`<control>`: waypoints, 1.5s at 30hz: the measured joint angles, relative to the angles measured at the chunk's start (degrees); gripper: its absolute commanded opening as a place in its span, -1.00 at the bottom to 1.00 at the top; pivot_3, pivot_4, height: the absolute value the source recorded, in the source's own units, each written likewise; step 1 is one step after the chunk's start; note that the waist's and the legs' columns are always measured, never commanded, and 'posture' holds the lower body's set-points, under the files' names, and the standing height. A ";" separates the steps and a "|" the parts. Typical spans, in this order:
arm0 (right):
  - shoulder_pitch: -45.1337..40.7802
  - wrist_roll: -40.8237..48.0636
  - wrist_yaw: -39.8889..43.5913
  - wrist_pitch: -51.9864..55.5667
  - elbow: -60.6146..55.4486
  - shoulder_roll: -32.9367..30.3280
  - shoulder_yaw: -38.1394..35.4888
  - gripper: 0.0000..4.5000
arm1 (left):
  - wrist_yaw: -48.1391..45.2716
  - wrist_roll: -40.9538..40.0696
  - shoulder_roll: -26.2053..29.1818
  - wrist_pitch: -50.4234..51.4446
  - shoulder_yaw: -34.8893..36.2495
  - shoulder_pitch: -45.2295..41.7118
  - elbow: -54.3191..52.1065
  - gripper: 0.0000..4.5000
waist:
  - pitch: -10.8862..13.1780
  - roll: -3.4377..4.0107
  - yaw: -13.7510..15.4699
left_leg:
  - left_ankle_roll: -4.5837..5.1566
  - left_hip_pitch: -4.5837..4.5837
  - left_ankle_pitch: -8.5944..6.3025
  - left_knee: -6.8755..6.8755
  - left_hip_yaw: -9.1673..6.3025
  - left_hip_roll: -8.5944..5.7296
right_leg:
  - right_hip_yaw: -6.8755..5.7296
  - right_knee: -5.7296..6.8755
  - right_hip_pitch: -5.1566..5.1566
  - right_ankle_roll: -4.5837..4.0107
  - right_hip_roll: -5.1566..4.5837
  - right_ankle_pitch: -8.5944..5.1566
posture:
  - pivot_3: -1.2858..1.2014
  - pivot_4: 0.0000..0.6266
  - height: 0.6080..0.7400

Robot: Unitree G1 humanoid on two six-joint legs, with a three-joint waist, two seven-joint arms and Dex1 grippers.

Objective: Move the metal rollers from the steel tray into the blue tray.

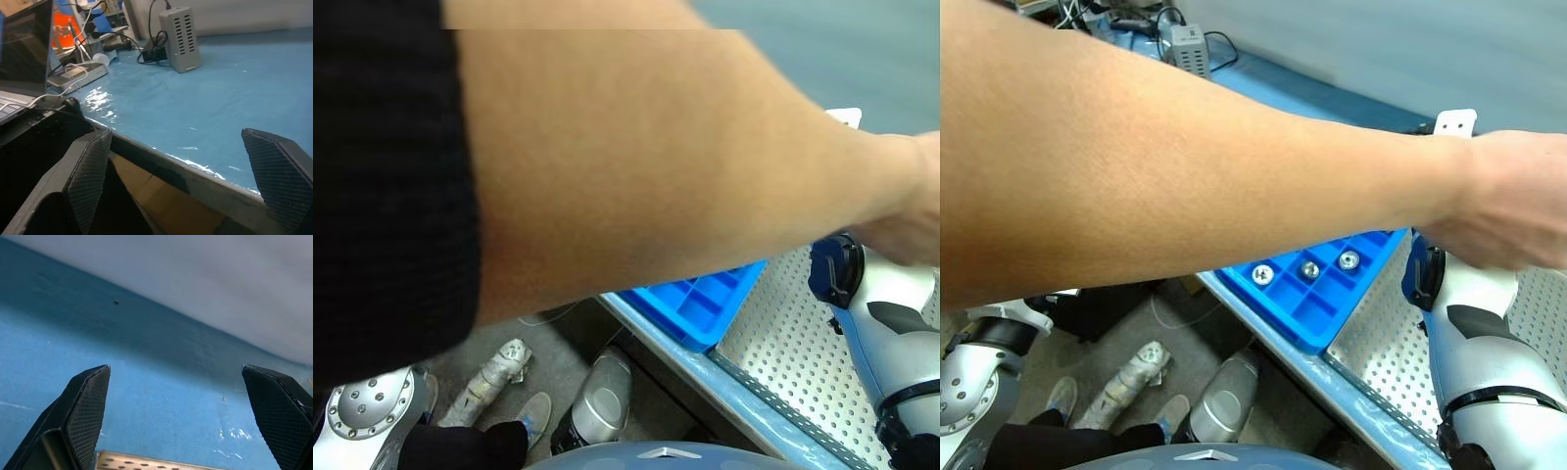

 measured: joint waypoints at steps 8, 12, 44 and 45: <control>-1.49 1.35 7.07 -0.46 0.00 -1.18 -0.81 0.98 | 5.38 -2.50 2.75 -3.93 -2.23 2.73 -0.07 1.00 | 0.03 0.08 1.47 | -0.20 0.09 -0.12 0.00 -0.47 -0.05 | -0.05 0.01 0.07 -0.02 0.19 -0.01 | 0.94 -0.52 1.00; -4.26 3.39 16.75 -3.56 0.00 5.95 -1.73 0.98 | 5.44 -2.68 2.45 -0.49 -4.61 -5.48 -0.11 1.00 | 0.20 0.37 0.69 | -0.39 0.37 -0.24 -0.08 -0.59 0.03 | 0.11 0.19 0.02 -0.10 0.42 -0.04 | 0.88 -0.52 1.00; -17.06 2.85 47.57 -13.50 -0.84 15.38 8.32 0.98 | -20.04 9.84 -12.58 -15.83 -18.40 -53.15 55.90 1.00 | 0.37 0.46 -27.85 | -0.79 -0.52 0.01 0.35 -0.62 0.08 | -0.10 0.19 -0.19 -0.38 0.44 0.33 | 0.26 -0.52 1.00; -16.35 2.93 48.82 -14.26 -1.13 15.23 8.71 0.98 | -20.33 10.10 -12.71 -16.10 -18.38 -53.77 56.94 1.00 | 0.37 0.46 -29.10 | -0.78 -0.57 0.01 0.40 -0.62 0.09 | -0.12 0.20 -0.20 -0.38 0.43 0.33 | 0.25 -0.52 1.00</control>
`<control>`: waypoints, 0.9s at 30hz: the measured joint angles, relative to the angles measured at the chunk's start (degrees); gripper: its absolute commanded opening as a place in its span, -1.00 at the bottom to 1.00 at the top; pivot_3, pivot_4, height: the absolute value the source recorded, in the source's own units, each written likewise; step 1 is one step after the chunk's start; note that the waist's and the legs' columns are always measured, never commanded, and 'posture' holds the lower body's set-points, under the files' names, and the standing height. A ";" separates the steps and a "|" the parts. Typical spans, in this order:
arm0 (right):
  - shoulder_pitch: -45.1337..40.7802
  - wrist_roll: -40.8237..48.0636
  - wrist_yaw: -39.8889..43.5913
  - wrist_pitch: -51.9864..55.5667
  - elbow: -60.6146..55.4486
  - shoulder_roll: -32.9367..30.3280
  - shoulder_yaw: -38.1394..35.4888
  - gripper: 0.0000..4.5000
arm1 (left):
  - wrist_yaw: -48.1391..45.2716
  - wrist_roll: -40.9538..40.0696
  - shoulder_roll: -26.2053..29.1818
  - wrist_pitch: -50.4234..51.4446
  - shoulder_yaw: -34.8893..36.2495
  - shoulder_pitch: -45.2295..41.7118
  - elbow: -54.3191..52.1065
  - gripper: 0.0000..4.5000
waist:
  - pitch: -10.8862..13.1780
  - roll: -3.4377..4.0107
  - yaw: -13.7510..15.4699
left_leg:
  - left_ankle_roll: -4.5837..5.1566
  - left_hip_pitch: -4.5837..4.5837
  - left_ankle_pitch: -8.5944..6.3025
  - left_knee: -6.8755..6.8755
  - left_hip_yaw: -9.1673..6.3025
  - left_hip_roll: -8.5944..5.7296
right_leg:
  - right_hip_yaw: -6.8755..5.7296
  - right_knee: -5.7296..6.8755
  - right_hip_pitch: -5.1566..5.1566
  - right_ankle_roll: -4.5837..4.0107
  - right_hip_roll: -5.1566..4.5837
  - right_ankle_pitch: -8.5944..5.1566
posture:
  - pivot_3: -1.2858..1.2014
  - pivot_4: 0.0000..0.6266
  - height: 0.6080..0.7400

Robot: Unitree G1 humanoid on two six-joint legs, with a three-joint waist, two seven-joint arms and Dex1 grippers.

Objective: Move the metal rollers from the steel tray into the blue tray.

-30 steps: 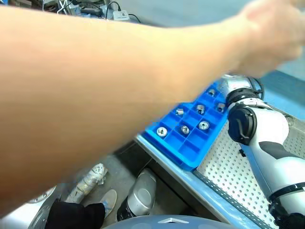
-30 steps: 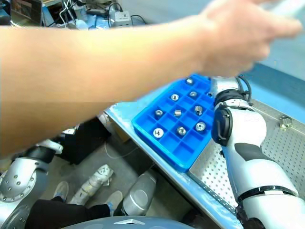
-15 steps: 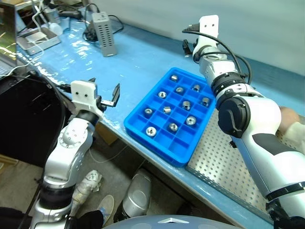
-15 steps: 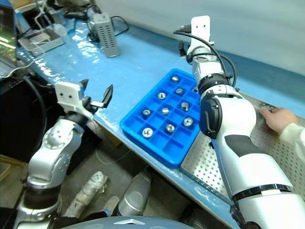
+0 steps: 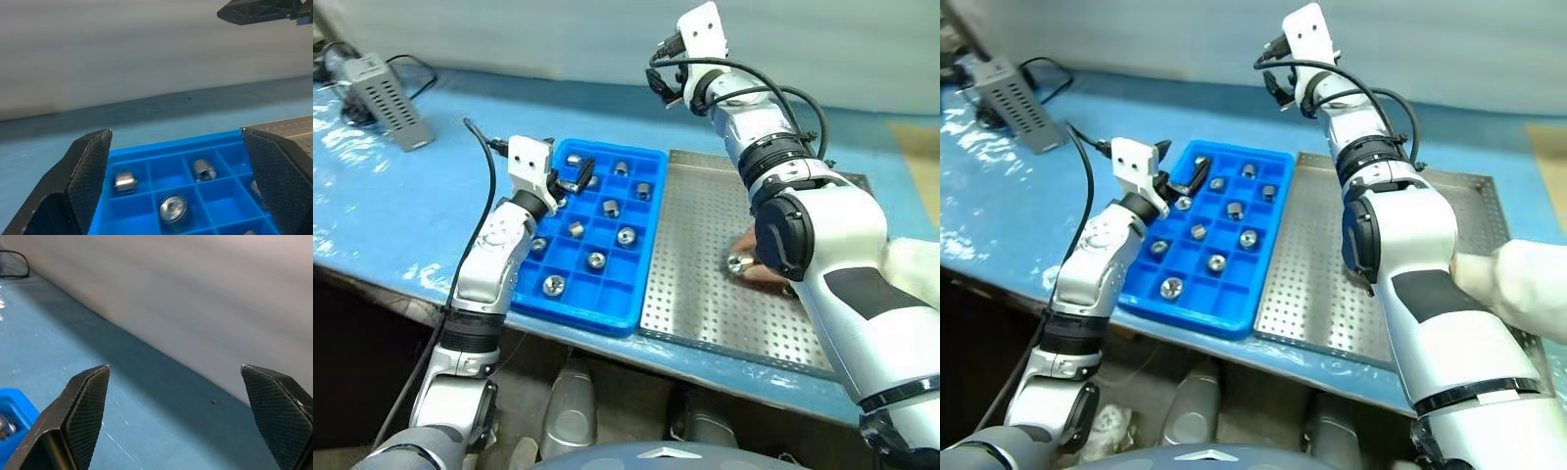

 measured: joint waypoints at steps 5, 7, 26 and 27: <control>5.86 1.06 9.19 -6.88 -3.84 -0.11 2.63 0.98 | -0.67 1.32 -1.03 -2.58 0.40 -2.08 4.35 1.00 | -0.03 -0.07 -4.54 | 0.06 -0.13 -0.01 0.20 0.01 0.00 | -0.15 0.00 0.01 -0.21 -0.04 -0.06 | 0.21 -0.52 1.00; 8.53 3.11 13.15 -8.71 -6.36 -0.07 2.51 0.98 | -0.93 1.75 -1.72 -3.53 0.39 -2.70 6.19 1.00 | -0.03 -0.10 -5.63 | 0.11 -0.09 0.01 0.22 0.02 0.01 | -0.17 0.01 0.03 -0.31 -0.04 -0.01 | 0.20 -0.52 1.00; 43.81 10.92 19.54 9.57 -48.34 -5.81 5.58 0.98 | -7.59 1.60 -5.42 -8.94 0.51 -5.78 14.89 1.00 | -0.11 -0.33 -8.27 | 0.54 0.76 0.26 0.19 0.21 0.04 | -0.21 -0.22 0.98 -0.64 -0.08 0.19 | -0.03 -0.52 1.00; 47.90 11.19 21.07 12.69 -52.55 -7.76 6.13 0.98 | -8.72 1.36 -5.38 -8.87 0.44 -5.60 14.92 1.00 | -0.11 -0.33 -8.34 | 0.56 0.77 0.25 0.19 0.24 0.03 | -0.18 -0.26 0.99 -0.63 -0.08 0.20 | -0.04 -0.52 1.00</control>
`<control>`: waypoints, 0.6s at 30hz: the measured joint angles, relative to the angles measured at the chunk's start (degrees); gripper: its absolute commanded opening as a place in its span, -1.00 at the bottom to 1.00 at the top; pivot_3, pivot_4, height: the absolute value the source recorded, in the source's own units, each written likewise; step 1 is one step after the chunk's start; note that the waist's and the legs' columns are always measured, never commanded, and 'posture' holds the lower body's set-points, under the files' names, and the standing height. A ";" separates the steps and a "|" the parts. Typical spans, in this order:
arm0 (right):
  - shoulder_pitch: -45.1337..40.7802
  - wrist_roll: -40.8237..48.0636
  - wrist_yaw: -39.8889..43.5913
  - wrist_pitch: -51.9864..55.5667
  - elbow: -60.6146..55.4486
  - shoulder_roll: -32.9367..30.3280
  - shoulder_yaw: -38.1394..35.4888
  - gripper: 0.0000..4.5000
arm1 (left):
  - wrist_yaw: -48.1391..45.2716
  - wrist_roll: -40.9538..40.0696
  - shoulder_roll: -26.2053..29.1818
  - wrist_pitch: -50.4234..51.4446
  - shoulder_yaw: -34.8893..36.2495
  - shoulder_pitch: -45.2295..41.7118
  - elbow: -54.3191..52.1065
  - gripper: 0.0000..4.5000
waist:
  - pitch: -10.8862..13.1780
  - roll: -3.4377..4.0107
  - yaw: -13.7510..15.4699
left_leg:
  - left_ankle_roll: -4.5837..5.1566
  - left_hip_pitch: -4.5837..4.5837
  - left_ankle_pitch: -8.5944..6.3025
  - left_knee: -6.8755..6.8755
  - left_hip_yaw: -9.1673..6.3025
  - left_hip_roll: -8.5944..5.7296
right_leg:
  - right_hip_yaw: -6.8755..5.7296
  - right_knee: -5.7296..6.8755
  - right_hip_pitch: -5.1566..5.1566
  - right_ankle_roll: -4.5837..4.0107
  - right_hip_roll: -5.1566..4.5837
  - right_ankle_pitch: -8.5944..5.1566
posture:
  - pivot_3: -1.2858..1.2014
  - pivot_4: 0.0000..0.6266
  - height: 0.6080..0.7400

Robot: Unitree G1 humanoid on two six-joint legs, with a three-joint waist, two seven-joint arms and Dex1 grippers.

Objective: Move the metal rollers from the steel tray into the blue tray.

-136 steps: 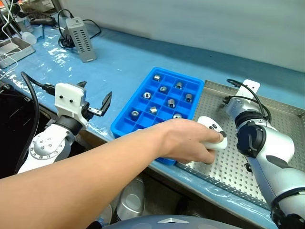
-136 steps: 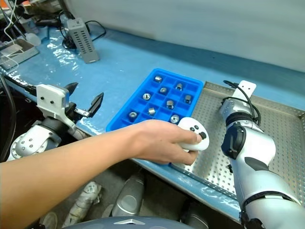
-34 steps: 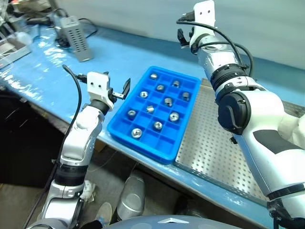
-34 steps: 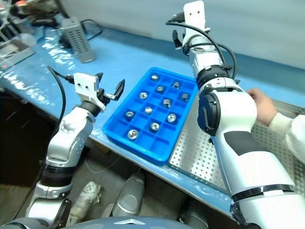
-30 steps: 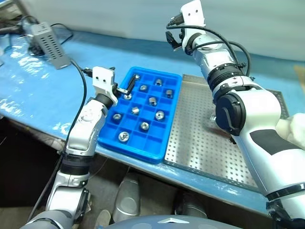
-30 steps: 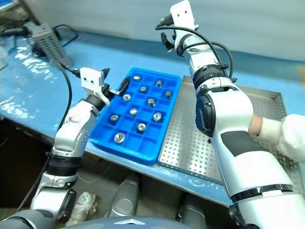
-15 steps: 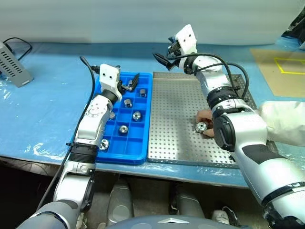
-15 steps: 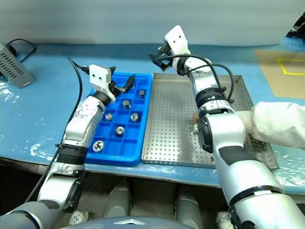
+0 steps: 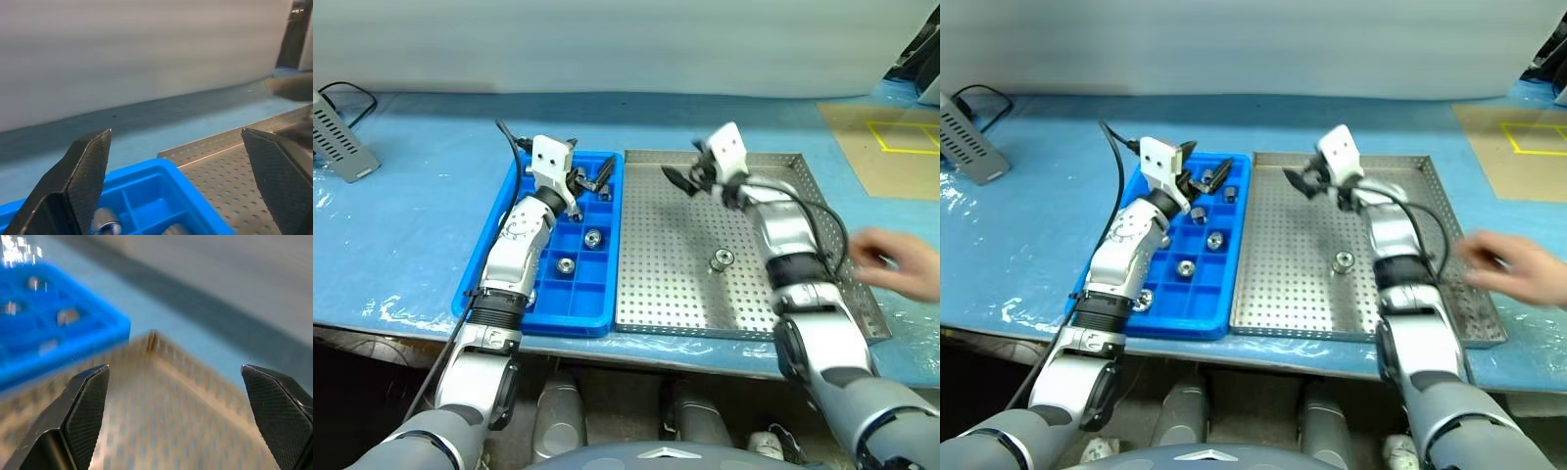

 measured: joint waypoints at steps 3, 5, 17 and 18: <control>10.29 1.69 5.07 8.68 -10.04 -6.80 0.66 0.98 | -3.04 -1.32 0.40 0.57 0.02 1.18 -0.02 1.00 | 0.01 -0.01 -0.59 | 0.08 0.13 -0.05 -0.05 0.12 -0.03 | 0.16 -0.10 0.02 0.07 0.01 0.04 | -0.08 -0.52 1.00; 14.57 3.16 7.50 13.14 -16.05 -11.20 0.02 0.98 | -4.81 -1.96 0.59 1.19 -0.04 1.59 0.07 1.00 | 0.02 -0.03 -1.62 | 0.21 0.25 -0.13 -0.07 0.23 -0.06 | 0.32 -0.10 0.03 0.13 0.02 0.08 | -0.12 -0.52 1.00; 24.02 14.91 8.03 29.98 -34.35 -9.88 -0.75 0.98 | -9.83 -0.87 1.11 0.70 -0.79 0.91 4.50 1.00 | -0.05 -0.43 -6.59 | 0.50 1.34 -0.29 -0.44 1.15 -0.03 | 0.50 -0.87 0.71 0.77 0.03 -0.12 | -0.12 -0.52 1.00; 23.82 14.99 7.70 29.97 -34.36 -9.68 -0.20 0.98 | -9.90 -0.80 1.13 0.70 -0.79 0.91 4.47 1.00 | -0.06 -0.45 -6.41 | 0.54 1.33 -0.31 -0.44 1.15 -0.03 | 0.50 -0.87 0.71 0.76 0.02 -0.12 | -0.12 -0.52 1.00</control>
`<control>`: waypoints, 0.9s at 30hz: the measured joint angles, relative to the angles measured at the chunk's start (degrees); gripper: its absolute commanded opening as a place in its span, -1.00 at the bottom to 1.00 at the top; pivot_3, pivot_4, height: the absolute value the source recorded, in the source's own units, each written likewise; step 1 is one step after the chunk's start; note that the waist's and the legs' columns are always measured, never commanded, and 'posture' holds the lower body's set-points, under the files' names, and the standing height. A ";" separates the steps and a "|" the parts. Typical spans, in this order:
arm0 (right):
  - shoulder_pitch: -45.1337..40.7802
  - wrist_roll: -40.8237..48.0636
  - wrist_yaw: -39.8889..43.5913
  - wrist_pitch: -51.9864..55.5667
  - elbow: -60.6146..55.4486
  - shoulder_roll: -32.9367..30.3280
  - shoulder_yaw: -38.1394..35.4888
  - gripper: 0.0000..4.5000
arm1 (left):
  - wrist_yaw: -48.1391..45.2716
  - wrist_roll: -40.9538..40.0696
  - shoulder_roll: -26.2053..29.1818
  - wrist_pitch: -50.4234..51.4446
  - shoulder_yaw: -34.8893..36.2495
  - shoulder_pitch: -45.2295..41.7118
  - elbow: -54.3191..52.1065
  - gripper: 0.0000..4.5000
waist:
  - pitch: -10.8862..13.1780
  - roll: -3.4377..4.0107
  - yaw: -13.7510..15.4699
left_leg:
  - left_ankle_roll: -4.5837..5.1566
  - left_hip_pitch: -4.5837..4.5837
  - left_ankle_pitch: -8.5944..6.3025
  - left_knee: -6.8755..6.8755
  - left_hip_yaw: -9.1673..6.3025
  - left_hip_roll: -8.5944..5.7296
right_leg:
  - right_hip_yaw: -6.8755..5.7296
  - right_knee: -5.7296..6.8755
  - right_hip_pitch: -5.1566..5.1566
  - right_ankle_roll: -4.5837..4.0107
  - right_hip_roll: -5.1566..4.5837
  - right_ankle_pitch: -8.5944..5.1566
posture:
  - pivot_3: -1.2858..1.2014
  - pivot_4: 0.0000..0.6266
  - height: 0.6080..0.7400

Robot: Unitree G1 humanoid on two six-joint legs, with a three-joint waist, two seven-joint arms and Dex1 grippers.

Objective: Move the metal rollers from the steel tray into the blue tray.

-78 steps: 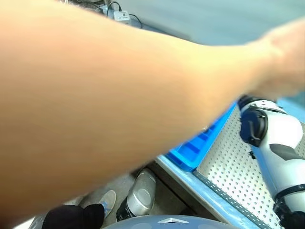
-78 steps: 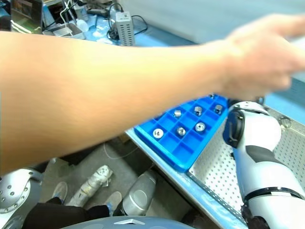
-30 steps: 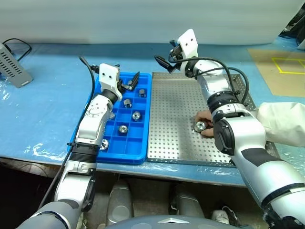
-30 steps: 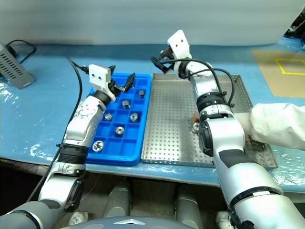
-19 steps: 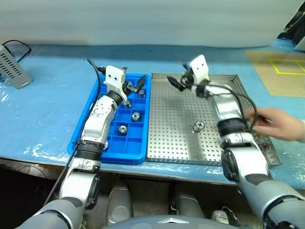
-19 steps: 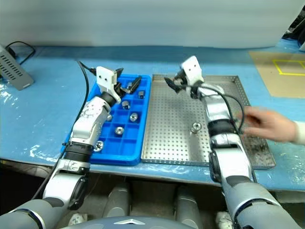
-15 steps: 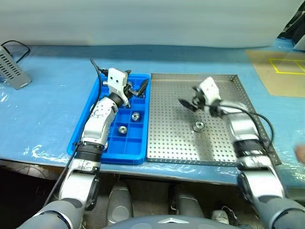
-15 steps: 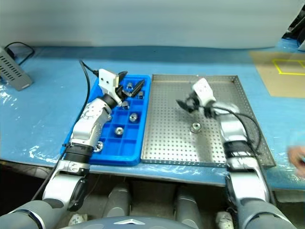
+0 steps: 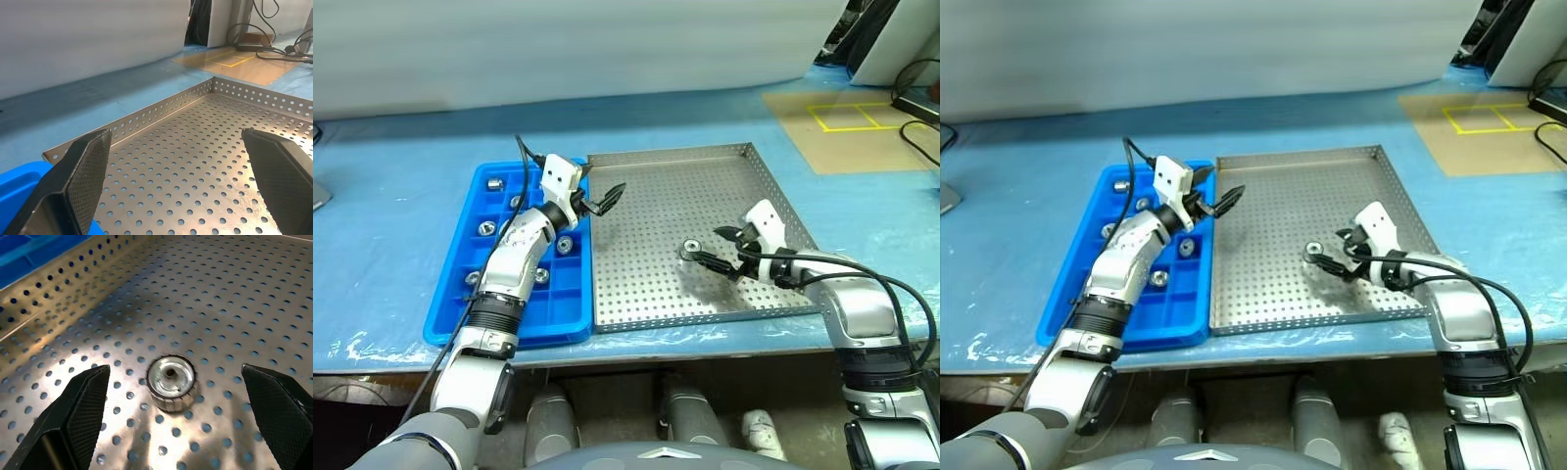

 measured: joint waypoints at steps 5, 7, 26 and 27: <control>-2.52 -2.56 -1.53 -1.93 3.85 -0.13 5.27 0.81 | 0.09 0.03 1.90 0.36 0.56 1.27 -2.00 1.00 | -0.02 -0.02 0.23 | 0.13 -0.04 -0.12 -0.09 0.06 0.02 | -0.01 -0.01 0.00 -0.26 -0.02 0.15 | -0.09 -0.52 1.00; -2.42 -6.51 -1.73 -5.04 6.97 -1.75 10.38 0.58 | 0.45 0.04 2.53 0.63 0.88 2.13 -3.11 1.00 | -0.03 -0.03 0.38 | 0.12 -0.06 -0.12 -0.28 0.07 0.03 | -0.01 -0.14 0.00 -0.40 -0.02 0.23 | -0.06 -0.52 1.00; -22.44 6.47 11.45 -4.08 9.37 11.23 18.28 -0.26 | -0.41 -6.46 18.57 12.65 11.91 20.58 -27.24 1.00 | -0.19 -0.42 3.82 | -0.25 -0.30 -0.01 -0.85 0.15 0.29 | -0.12 0.00 -0.73 -0.71 0.00 0.15 | 0.18 -0.52 1.00; -22.33 5.28 13.73 -5.11 9.70 10.84 21.70 -0.26 | 0.02 -6.67 19.21 13.05 13.11 21.72 -28.11 1.00 | -0.19 -0.42 4.51 | -0.26 -0.38 -0.04 -0.85 0.15 0.29 | -0.12 -0.04 -0.77 -0.72 -0.01 0.13 | 0.20 -0.52 1.00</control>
